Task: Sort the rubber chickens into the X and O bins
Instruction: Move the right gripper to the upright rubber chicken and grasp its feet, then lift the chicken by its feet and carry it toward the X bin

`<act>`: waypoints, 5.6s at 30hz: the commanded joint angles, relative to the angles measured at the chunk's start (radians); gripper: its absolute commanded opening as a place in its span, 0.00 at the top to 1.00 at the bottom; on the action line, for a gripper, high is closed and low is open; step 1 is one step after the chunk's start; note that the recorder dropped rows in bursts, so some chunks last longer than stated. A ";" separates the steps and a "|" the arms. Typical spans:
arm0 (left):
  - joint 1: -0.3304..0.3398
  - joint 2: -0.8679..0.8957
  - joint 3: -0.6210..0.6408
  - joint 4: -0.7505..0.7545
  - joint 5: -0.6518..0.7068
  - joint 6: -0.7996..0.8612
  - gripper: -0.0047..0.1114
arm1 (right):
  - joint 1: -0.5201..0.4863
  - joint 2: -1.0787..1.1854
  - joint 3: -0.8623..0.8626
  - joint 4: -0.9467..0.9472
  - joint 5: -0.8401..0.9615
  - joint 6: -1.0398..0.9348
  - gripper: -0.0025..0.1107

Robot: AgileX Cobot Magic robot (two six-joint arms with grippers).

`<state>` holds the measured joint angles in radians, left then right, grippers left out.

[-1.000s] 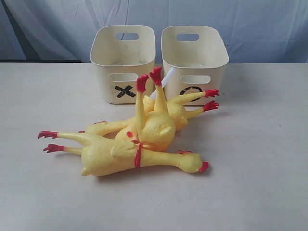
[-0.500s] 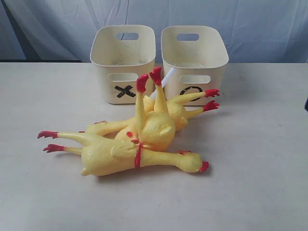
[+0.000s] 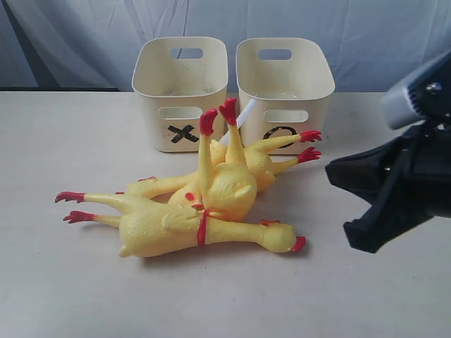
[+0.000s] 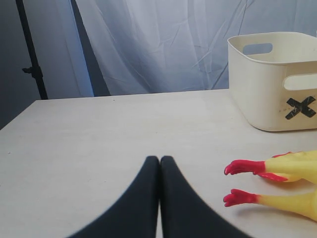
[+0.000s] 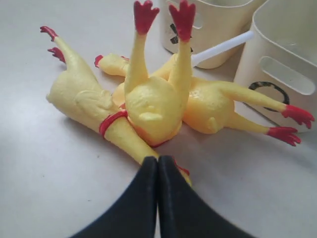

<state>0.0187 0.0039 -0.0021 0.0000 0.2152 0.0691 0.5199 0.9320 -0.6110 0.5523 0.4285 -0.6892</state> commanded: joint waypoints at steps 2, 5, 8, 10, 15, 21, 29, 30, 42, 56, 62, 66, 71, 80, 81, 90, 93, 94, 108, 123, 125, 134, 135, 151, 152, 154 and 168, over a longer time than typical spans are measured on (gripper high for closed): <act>0.000 -0.004 0.002 0.000 -0.010 -0.005 0.96 | 0.039 0.115 -0.047 -0.003 -0.125 -0.073 0.99; 0.000 -0.004 0.002 0.000 -0.010 -0.005 0.96 | 0.049 0.162 -0.057 0.009 -0.200 -0.073 0.99; 0.000 -0.004 0.002 0.000 -0.010 -0.005 0.96 | 0.056 0.223 -0.071 0.015 -0.252 -0.073 0.99; 0.000 -0.004 0.002 0.000 -0.010 -0.005 0.96 | 0.066 0.262 -0.083 0.016 -0.270 -0.073 0.99; 0.000 -0.004 0.002 0.000 -0.010 -0.005 0.96 | 0.113 0.373 -0.130 0.016 -0.335 -0.087 0.98; 0.000 -0.004 0.002 0.000 -0.010 -0.005 0.96 | 0.162 0.487 -0.187 0.016 -0.417 -0.092 0.69; 0.000 -0.004 0.002 0.000 -0.010 -0.005 0.96 | 0.179 0.597 -0.203 0.016 -0.564 -0.092 0.49; 0.000 -0.004 0.002 0.000 -0.010 -0.005 0.96 | 0.179 0.608 -0.203 0.016 -0.584 -0.092 0.49; 0.000 -0.004 0.002 0.000 -0.010 -0.005 0.96 | 0.179 0.701 -0.203 -0.017 -0.726 -0.021 0.49; 0.000 -0.004 0.002 0.000 -0.010 -0.005 0.96 | 0.179 0.781 -0.291 -0.048 -0.744 0.117 0.49; 0.000 -0.004 0.002 0.000 -0.010 -0.005 0.96 | 0.179 0.806 -0.294 -0.048 -0.752 0.123 0.49; 0.000 -0.004 0.002 0.000 -0.010 -0.005 0.96 | 0.179 0.806 -0.294 -0.048 -0.752 0.123 0.74; 0.000 -0.004 0.002 0.000 -0.010 -0.005 0.96 | 0.179 0.806 -0.294 -0.047 -0.752 0.126 0.99; 0.000 -0.004 0.002 0.000 -0.010 -0.005 0.96 | 0.179 0.792 -0.294 -0.047 -0.750 0.126 0.99; 0.000 -0.004 0.002 0.000 -0.010 -0.005 0.96 | 0.179 0.784 -0.294 -0.047 -0.750 0.126 0.99; 0.000 -0.004 0.002 0.000 -0.010 -0.005 0.96 | 0.179 0.696 -0.294 -0.047 -0.688 0.126 0.99; 0.000 -0.004 0.002 0.000 -0.010 -0.005 0.96 | 0.179 0.664 -0.294 -0.047 -0.666 0.126 0.99; 0.000 -0.004 0.002 0.000 -0.010 -0.005 0.96 | 0.179 0.650 -0.294 -0.047 -0.659 0.126 0.99; 0.000 -0.004 0.002 0.000 -0.010 -0.005 0.96 | 0.179 0.444 -0.294 -0.049 -0.668 0.126 0.99; 0.000 -0.004 0.002 0.000 -0.010 -0.005 0.96 | 0.179 0.422 -0.294 -0.048 -0.906 0.118 0.99; 0.000 -0.004 0.002 0.000 -0.010 -0.005 0.96 | 0.179 0.422 -0.294 -0.048 -0.897 0.118 0.99; 0.000 -0.004 0.002 0.000 -0.010 -0.005 0.96 | 0.179 0.449 -0.294 -0.048 -0.940 0.118 0.99; 0.000 -0.004 0.002 0.000 -0.010 -0.005 0.96 | 0.179 0.456 -0.296 -0.046 -0.940 0.118 0.99; 0.000 -0.004 0.002 0.000 -0.010 -0.005 0.96 | 0.179 0.480 -0.302 -0.046 -0.985 0.118 0.99; 0.000 -0.004 0.002 0.000 -0.010 -0.005 0.96 | 0.179 0.480 -0.302 -0.046 -1.001 0.118 0.99; 0.000 -0.004 0.002 0.000 -0.010 -0.005 0.96 | 0.179 0.480 -0.302 -0.046 -1.026 0.123 0.99; 0.000 -0.004 0.002 0.000 -0.010 -0.005 0.96 | 0.179 0.640 -0.454 -0.055 -1.093 0.141 0.99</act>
<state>0.0187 0.0039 -0.0021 0.0000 0.2152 0.0691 0.6996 1.5263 -1.0144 0.5051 -0.6151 -0.5560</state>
